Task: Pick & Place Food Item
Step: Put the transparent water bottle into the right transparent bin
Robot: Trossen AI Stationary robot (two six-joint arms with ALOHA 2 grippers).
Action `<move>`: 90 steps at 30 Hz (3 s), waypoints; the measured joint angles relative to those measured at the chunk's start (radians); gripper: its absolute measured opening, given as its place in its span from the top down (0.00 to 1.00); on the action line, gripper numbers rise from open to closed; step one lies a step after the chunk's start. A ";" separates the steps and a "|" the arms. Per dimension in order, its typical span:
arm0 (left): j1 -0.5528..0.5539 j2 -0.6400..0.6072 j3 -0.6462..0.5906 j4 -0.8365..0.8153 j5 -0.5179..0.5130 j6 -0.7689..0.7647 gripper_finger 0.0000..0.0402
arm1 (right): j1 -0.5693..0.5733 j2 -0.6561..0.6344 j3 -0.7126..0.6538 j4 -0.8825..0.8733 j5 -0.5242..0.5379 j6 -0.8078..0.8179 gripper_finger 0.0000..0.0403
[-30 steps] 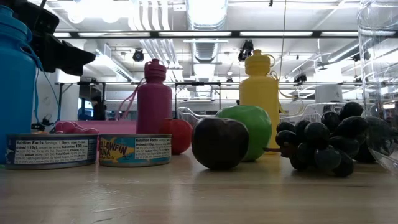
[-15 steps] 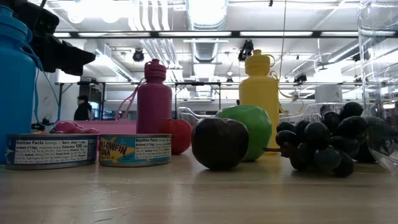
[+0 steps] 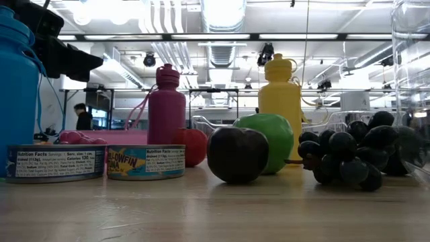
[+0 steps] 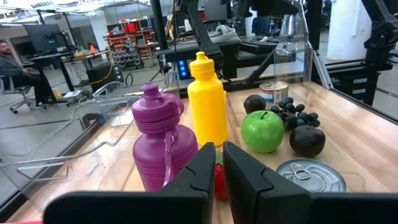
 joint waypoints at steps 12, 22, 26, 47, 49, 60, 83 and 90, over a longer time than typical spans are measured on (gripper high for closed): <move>0.000 0.000 0.000 0.000 0.000 0.000 0.91 | 0.000 0.000 -0.001 0.000 0.000 0.034 0.58; 0.000 0.000 0.000 0.000 0.000 0.000 0.91 | 0.000 -0.001 -0.001 -0.002 0.000 0.003 0.58; 0.000 0.000 0.000 0.000 0.000 0.000 0.91 | 0.000 -0.001 -0.001 -0.002 0.001 0.006 0.58; 0.000 0.000 0.000 0.000 0.000 0.000 0.91 | 0.000 -0.001 -0.001 -0.002 0.003 0.033 0.62; 0.000 0.000 0.000 0.000 0.000 0.000 0.91 | 0.000 -0.001 -0.001 -0.003 0.004 0.033 0.61; 0.000 0.000 0.000 0.000 0.000 0.000 0.91 | 0.000 -0.002 -0.001 -0.003 0.005 0.035 0.61; 0.000 0.000 0.000 0.000 0.000 0.000 0.91 | -0.001 -0.002 -0.001 -0.001 0.018 0.064 0.60; 0.000 0.000 0.000 0.000 0.000 0.000 0.91 | -0.001 -0.002 -0.003 0.012 0.016 0.062 0.61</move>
